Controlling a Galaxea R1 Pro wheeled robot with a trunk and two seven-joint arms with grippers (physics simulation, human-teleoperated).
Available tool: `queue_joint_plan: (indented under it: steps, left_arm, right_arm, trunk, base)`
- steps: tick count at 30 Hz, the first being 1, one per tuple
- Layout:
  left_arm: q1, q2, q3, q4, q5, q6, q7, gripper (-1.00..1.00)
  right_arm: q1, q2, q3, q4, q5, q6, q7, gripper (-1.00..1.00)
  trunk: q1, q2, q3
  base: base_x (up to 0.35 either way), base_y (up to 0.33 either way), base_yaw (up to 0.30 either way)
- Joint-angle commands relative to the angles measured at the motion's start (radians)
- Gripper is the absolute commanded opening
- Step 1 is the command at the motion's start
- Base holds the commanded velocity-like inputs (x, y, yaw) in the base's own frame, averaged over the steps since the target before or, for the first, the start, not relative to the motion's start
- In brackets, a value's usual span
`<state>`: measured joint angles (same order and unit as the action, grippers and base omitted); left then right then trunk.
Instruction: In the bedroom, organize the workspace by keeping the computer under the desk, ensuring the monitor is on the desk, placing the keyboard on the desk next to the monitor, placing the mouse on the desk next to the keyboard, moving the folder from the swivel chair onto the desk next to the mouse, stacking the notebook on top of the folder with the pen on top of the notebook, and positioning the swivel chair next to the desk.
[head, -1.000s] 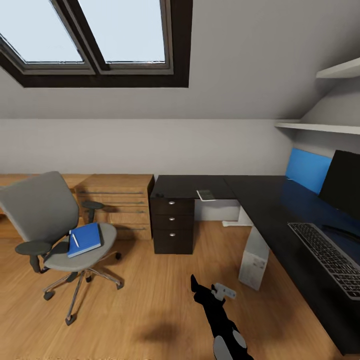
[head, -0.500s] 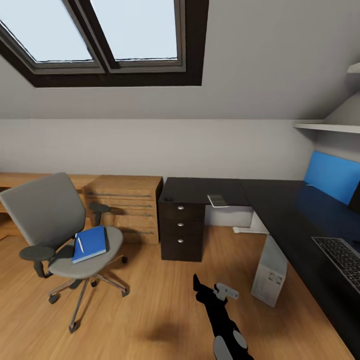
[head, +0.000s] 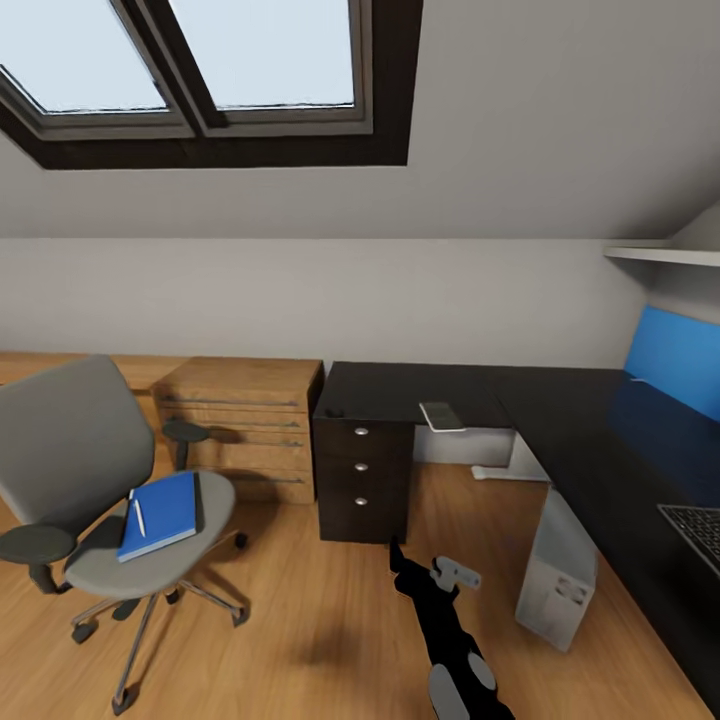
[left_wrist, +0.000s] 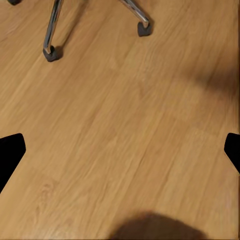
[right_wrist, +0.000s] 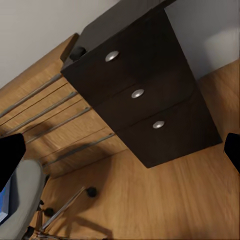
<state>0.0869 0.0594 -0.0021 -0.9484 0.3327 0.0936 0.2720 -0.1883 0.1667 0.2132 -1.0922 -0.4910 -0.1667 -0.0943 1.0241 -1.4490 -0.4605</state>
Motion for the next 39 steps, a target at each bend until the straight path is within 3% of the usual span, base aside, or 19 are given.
queue_joint_plan:
  steps: [1, 7, 12, 13, 17, 22, 28, 32, 34, 39]
  left_arm:
    - [0.001, 0.0, -0.002, -0.004, 0.006, 0.005, 0.004, 1.0]
    - [0.001, -0.002, -0.01, -0.011, 0.007, -0.007, 0.003, 1.0]
    - [0.001, -0.003, -0.054, -0.074, 0.008, -0.034, 0.003, 1.0]
    - [0.001, -0.002, -0.075, -0.124, 0.008, -0.036, 0.004, 1.0]
    - [0.002, -0.002, -0.101, -0.233, 0.009, -0.015, 0.006, 1.0]
    - [0.002, -0.003, -0.116, -0.367, 0.01, 0.111, 0.008, 1.0]
    - [0.002, -0.007, -0.121, -0.536, 0.013, 0.31, 0.012, 1.0]
    - [0.0, -0.03, -0.121, -0.629, 0.016, 0.392, 0.013, 1.0]
    - [0.0, -0.053, -0.118, -0.646, 0.017, 0.412, 0.014, 1.0]
    - [-0.001, -0.087, -0.111, -0.646, 0.017, 0.424, 0.015, 1.0]
  right_arm:
    - [-0.001, -0.001, 0.003, -0.004, 0.0, -0.005, -0.011, 1.0]
    - [0.0, 0.001, 0.008, -0.015, 0.09, -0.003, -0.056, 1.0]
    - [0.0, 0.005, 0.017, -0.02, 0.202, 0.014, -0.107, 1.0]
    - [-0.001, 0.007, 0.024, -0.024, 0.247, 0.041, -0.133, 1.0]
    - [-0.005, 0.008, 0.033, -0.058, 0.307, 0.149, -0.192, 1.0]
    - [-0.048, 0.008, 0.038, -0.154, 0.337, 0.384, -0.259, 1.0]
    - [-0.153, 0.008, 0.039, -0.225, 0.347, 0.706, -0.335, 1.0]
    - [-0.225, 0.008, 0.035, -0.238, 0.345, 0.886, -0.371, 1.0]
    - [-0.244, 0.008, 0.031, -0.213, 0.341, 0.922, -0.38, 1.0]
    - [-0.258, 0.008, 0.025, -0.132, 0.329, 0.895, -0.391, 1.0]
  trunk:
    - [0.001, 0.0, -0.001]
    - [0.001, 0.0, -0.001]
    - [0.001, 0.0, -0.001]
    - [0.001, 0.0, -0.001]
    - [0.001, 0.0, -0.001]
    - [0.001, 0.0, -0.001]
    - [0.001, 0.0, -0.001]
    - [0.001, 0.0, -0.001]
    - [0.001, 0.0, -0.001]
    - [0.001, 0.0, -0.001]
  base:
    - [0.322, 0.0, 0.0]
    - [0.322, 0.0, 0.0]
    - [0.322, 0.0, 0.0]
    - [0.322, 0.0, 0.0]
    - [0.322, 0.0, 0.0]
    - [0.322, 0.0, 0.0]
    - [0.322, 0.0, 0.0]
    - [0.322, 0.0, 0.0]
    - [0.322, 0.0, 0.0]
    - [0.322, 0.0, 0.0]
